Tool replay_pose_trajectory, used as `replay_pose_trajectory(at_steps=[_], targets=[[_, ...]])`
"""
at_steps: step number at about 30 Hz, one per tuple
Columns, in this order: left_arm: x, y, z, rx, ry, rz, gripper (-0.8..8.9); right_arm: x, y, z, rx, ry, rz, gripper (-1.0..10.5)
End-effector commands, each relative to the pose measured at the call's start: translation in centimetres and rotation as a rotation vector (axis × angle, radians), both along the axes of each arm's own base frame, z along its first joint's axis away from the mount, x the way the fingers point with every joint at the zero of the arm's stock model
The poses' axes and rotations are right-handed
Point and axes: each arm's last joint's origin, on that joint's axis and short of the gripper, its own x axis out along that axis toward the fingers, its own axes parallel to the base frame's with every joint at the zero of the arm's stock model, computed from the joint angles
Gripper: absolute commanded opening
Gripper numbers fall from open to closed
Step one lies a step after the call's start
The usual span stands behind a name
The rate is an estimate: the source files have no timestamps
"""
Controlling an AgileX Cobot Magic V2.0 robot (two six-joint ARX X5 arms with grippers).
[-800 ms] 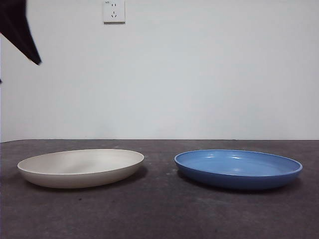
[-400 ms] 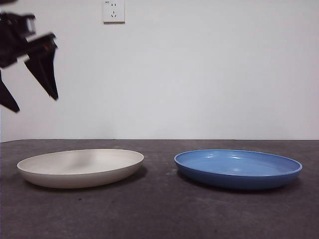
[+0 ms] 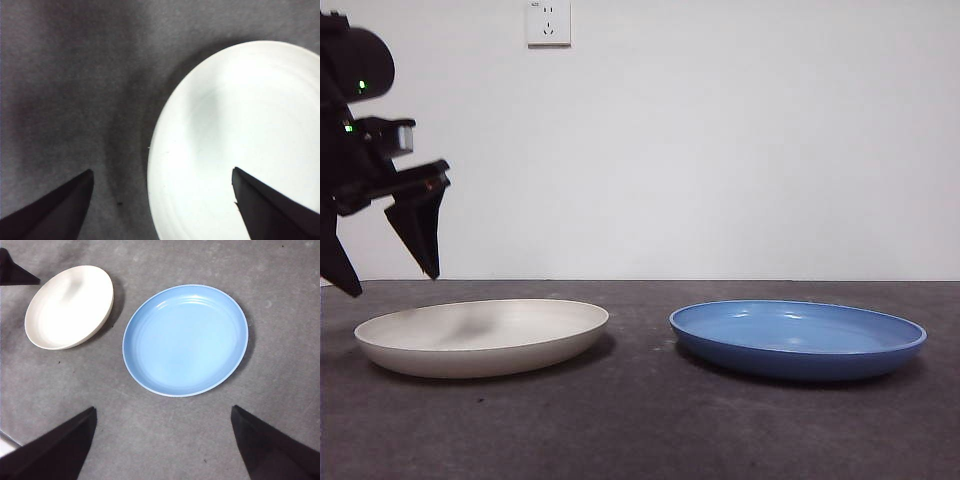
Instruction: Pick up the white plate, put it on the blue plate, put it on desk
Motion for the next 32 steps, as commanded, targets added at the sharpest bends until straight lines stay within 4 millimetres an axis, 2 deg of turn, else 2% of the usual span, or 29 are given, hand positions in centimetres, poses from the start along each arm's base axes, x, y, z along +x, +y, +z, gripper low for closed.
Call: replay_pose_trajectory(at_steps=[1, 8, 12, 15, 21, 24, 28, 32], targets=[[0.9, -0.2, -0.4, 0.004, -0.007, -0.013, 4.37, 0.1, 0.0, 0.6, 0.007, -0.017, -0.003, 4.3], [1.6, -0.3, -2.2, 0.009, 0.039, -0.014, 4.36, 0.1, 0.0, 0.6, 0.007, -0.018, -0.003, 4.3], [1.6, -0.5, -2.5, 0.010, 0.046, -0.019, 4.22, 0.1, 0.0, 0.6, 0.007, -0.019, -0.003, 4.3], [1.6, -0.5, -2.5, 0.011, 0.048, -0.019, 3.31, 0.1, 0.0, 0.6, 0.007, -0.020, -0.003, 4.3], [1.4, -0.5, -2.6, 0.014, 0.072, -0.020, 3.05, 0.1, 0.0, 0.6, 0.007, -0.020, -0.003, 4.3], [1.4, -0.5, -2.6, 0.014, 0.076, -0.019, 2.20, 0.1, 0.0, 0.6, 0.007, -0.021, -0.003, 4.3], [1.3, -0.4, -2.7, 0.016, 0.088, -0.019, 2.07, 0.1, 0.0, 0.6, 0.007, -0.021, -0.003, 4.3], [1.1, -0.4, -2.7, 0.018, 0.102, -0.019, 1.19, 0.1, 0.0, 0.6, 0.007, -0.021, -0.003, 4.3]])
